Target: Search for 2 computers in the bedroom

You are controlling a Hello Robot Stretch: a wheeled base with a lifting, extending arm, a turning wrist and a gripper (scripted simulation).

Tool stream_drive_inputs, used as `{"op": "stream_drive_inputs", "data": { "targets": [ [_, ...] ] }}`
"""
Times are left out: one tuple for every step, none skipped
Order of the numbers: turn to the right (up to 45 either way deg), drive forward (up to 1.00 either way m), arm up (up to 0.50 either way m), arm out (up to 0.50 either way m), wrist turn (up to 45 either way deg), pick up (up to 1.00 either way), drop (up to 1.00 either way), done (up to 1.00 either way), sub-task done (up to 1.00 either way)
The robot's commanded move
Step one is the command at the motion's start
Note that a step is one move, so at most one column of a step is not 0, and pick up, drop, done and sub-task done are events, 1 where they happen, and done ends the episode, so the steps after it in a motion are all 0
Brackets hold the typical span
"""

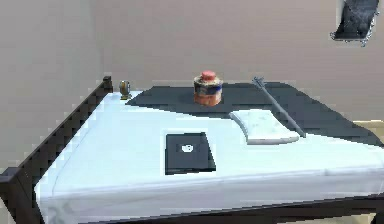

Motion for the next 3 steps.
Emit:
{"op": "stream_drive_inputs", "data": {
  "targets": [
    [45.0, 0.00, 0.00, 0.00, 0.0, 0.00, 0.00, 0.00, 0.00],
    [42.0, 0.00, 0.00, 0.00, 0.0, 0.00, 0.00, 0.00, 0.00],
    [0.0, 1.00, 0.00, 0.00, 0.0, 0.00, 0.00, 0.00, 0.00]
  ]
}}
